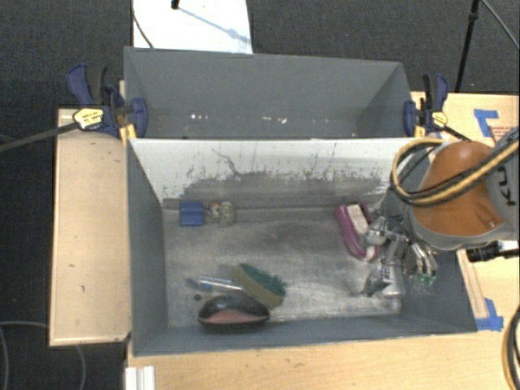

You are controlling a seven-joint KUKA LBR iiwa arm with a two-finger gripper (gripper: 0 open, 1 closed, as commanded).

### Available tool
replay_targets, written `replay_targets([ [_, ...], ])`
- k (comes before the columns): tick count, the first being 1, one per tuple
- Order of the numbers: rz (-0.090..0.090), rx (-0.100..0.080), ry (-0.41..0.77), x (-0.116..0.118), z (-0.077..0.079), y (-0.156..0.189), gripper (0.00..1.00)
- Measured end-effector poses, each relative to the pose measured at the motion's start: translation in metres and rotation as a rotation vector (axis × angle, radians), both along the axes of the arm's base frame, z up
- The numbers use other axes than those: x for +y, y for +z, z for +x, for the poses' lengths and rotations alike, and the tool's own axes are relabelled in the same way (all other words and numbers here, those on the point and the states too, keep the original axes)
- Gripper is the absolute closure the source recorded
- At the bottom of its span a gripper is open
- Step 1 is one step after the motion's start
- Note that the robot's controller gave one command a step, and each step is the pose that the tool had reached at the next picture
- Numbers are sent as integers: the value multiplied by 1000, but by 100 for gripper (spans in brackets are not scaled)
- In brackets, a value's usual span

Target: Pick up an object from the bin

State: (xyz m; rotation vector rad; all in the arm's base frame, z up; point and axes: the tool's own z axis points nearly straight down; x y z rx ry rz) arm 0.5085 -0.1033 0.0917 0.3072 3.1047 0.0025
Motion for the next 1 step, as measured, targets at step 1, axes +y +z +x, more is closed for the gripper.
replay_targets([
  [1, 1, 18, 1, 8, -19, 10, 0],
])
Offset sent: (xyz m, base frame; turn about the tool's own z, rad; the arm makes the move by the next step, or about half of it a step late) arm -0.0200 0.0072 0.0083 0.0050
